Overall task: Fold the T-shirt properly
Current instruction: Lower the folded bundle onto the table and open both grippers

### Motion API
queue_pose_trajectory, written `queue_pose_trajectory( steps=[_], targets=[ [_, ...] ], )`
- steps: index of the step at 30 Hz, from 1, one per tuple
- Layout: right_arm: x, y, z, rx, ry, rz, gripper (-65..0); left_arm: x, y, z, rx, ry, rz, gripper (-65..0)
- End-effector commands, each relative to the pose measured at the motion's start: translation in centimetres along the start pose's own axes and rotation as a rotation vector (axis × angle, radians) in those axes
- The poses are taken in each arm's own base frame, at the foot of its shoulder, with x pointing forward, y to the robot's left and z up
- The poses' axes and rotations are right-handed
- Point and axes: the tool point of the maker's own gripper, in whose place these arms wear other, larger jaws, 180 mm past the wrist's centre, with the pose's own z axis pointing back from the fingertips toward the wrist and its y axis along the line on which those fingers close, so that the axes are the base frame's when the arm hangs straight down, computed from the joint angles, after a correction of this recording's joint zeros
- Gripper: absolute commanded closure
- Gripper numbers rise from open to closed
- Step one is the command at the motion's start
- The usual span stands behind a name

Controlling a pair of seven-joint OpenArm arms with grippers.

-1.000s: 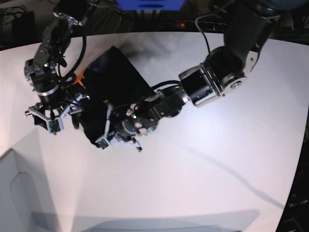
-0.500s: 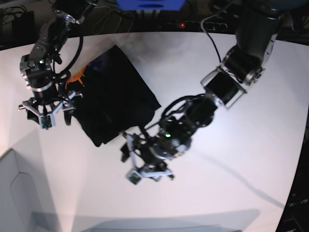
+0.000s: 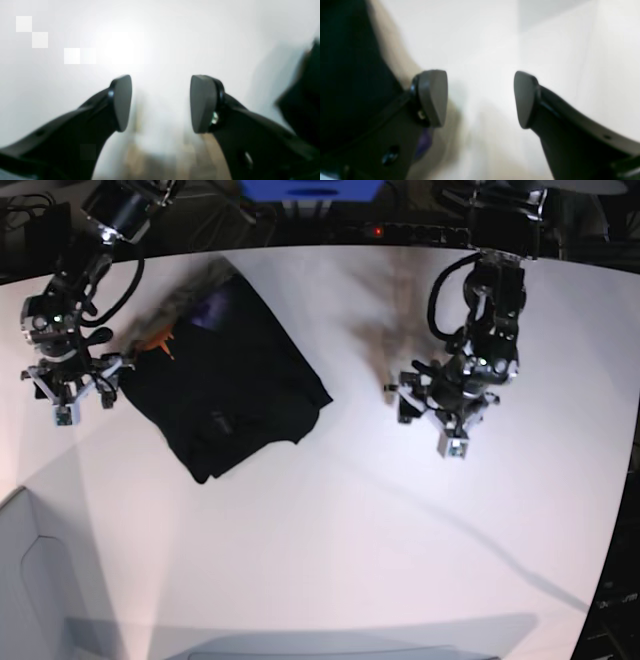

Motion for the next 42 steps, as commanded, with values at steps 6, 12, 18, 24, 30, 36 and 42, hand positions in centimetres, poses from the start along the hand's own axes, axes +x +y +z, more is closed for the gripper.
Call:
queue_pose_trajectory(
  steps=[6, 12, 18, 24, 30, 36, 42],
  targets=[
    [0.9, 1.8, 0.0, 0.045, -0.038, 0.018, -20.2, -2.4, -4.3, -0.2, -0.092, 0.021, 0.079, -33.8],
    [0.2, 6.3, 1.6, 0.119, -0.041, 0.074, -9.9, -4.5, -8.9, -1.6, -0.179, 0.084, 0.115, -33.8],
    [-0.5, 9.1, 3.5, 0.164, -0.042, 0.108, -9.7, -3.6, -12.8, -3.5, -0.248, 0.113, 0.108, -33.8],
    [-2.0, 9.5, 4.9, 0.167, -0.016, 0.119, -9.6, 0.1, -15.1, -5.3, -0.287, 0.09, 0.127, -33.9],
    [-3.4, 8.2, 5.6, 0.13, 0.016, 0.108, -9.9, 5.1, -16.5, -5.2, -0.314, -0.037, 0.132, -33.9],
    [-0.8, 4.8, 7.6, -0.003, -0.068, 0.043, -9.4, 8.6, -15.0, -2.1, -0.302, -0.179, 0.092, -33.9],
    [-0.6, 9.2, 7.9, 0.151, -0.108, 0.011, 0.0, 8.2, -8.8, 2.7, -0.191, -0.294, 0.07, -33.9]
  ],
)
